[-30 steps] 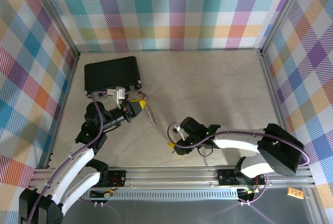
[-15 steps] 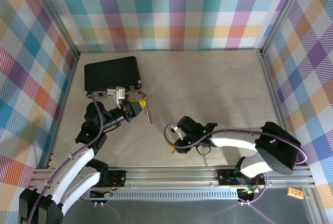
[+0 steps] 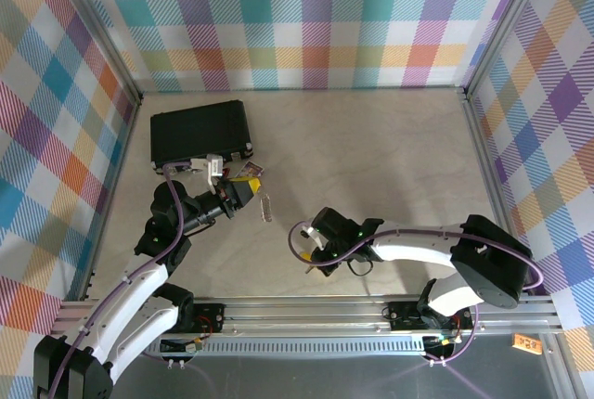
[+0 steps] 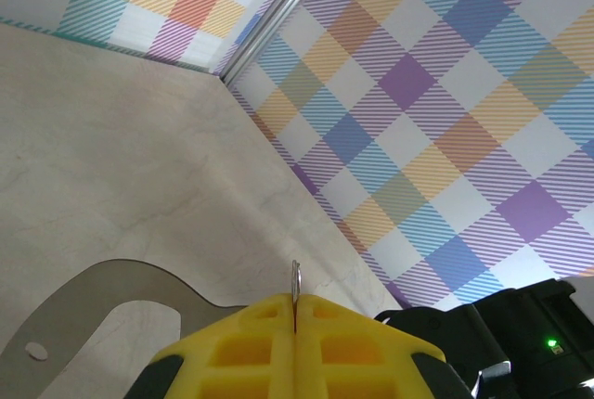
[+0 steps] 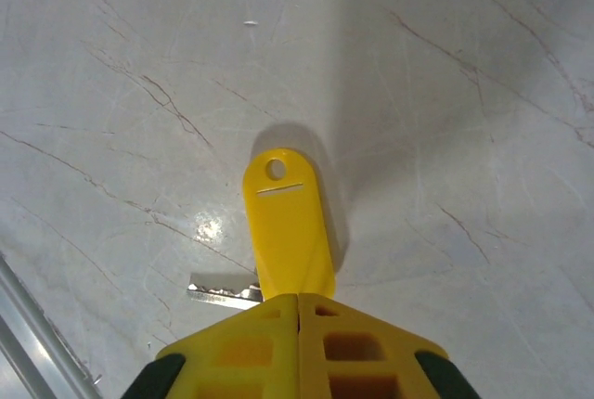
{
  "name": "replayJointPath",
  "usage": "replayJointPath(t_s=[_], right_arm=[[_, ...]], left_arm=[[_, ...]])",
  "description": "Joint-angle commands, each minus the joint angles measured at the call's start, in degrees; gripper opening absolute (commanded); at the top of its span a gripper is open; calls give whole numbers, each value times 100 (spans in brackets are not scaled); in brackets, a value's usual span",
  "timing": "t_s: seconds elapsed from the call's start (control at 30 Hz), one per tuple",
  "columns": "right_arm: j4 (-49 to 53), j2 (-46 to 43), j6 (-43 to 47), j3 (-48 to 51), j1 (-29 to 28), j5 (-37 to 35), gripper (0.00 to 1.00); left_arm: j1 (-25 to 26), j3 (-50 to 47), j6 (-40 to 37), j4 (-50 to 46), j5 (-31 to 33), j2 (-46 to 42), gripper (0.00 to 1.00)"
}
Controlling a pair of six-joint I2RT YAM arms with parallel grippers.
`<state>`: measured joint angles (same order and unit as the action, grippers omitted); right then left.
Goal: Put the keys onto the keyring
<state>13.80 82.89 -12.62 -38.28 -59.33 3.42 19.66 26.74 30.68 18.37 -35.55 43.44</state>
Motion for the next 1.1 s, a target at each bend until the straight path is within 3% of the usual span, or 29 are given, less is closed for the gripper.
replayJointPath(t_s=[0.0,0.27,0.5,0.77,1.07], right_arm=[[234,45,63,-224,-84,-59,3],[998,179,65,-698,-185,-259,0],[2471,936,-34,-1600,-204,-503,0],[3485,1451,-220,-2210,-206,-800,0],[3567,1774,-232,-2557,-204,-893,0]], left_arm=[[-85,-53,46,296,-79,-46,0],[-85,-81,49,340,-75,-78,0],[-90,-105,0,311,-57,-136,0],[-85,-121,-58,255,-31,-204,0],[-88,-151,-79,246,-33,-240,0]])
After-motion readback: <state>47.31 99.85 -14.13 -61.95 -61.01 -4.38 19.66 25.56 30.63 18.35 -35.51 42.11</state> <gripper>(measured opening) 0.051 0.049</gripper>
